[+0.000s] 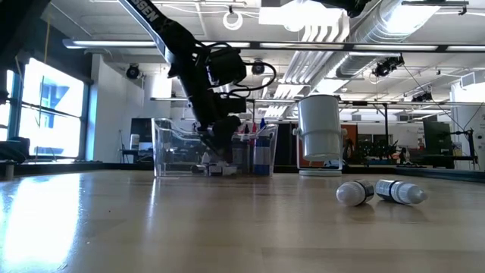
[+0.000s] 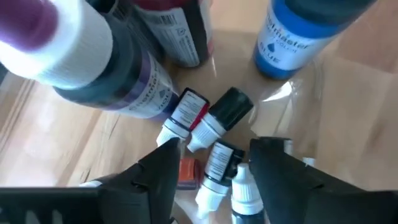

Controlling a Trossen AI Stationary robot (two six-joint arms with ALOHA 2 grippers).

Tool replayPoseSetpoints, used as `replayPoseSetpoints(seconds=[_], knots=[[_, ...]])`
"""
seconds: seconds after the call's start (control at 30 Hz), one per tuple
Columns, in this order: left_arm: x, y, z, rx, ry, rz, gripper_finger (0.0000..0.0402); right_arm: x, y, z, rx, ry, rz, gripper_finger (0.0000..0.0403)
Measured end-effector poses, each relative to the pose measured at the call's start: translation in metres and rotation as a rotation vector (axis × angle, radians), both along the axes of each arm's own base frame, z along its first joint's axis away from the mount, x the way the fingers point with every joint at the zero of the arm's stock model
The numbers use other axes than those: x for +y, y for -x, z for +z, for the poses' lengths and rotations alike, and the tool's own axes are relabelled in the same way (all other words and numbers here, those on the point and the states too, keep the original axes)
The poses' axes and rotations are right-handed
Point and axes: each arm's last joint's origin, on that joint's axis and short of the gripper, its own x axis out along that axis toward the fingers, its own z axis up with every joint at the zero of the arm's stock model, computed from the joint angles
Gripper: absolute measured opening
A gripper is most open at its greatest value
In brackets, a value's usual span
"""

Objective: Pick & Place food coloring
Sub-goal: Put the small red food coloring bottle into the transparent container

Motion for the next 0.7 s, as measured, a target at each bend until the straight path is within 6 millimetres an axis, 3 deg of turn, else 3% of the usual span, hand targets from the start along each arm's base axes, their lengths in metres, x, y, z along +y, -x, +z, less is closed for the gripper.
replayPoseSetpoints(seconds=[0.1, 0.33, 0.43, 0.57, 0.7], knots=[[-0.001, 0.000, 0.018, -0.005, 0.058, 0.000, 0.0198, 0.000, 0.000, -0.001, 0.016, 0.000, 0.000, 0.0103], [-0.009, 0.006, 0.096, 0.099, 0.301, 0.011, 0.0199, 0.000, 0.000, -0.001, -0.007, -0.072, -0.003, 0.0103], [-0.020, 0.009, 0.124, 0.154, 0.294, 0.045, 0.0199, 0.000, 0.000, -0.001, -0.006, -0.079, -0.004, 0.0103], [-0.057, 0.024, 0.149, 0.231, 0.163, 0.098, 0.0199, 0.000, 0.000, -0.006, 0.025, -0.137, -0.008, 0.0103], [-0.110, 0.046, 0.157, 0.267, 0.005, 0.138, 0.0199, 0.000, 0.000, -0.007, 0.043, -0.123, -0.008, 0.0103]])
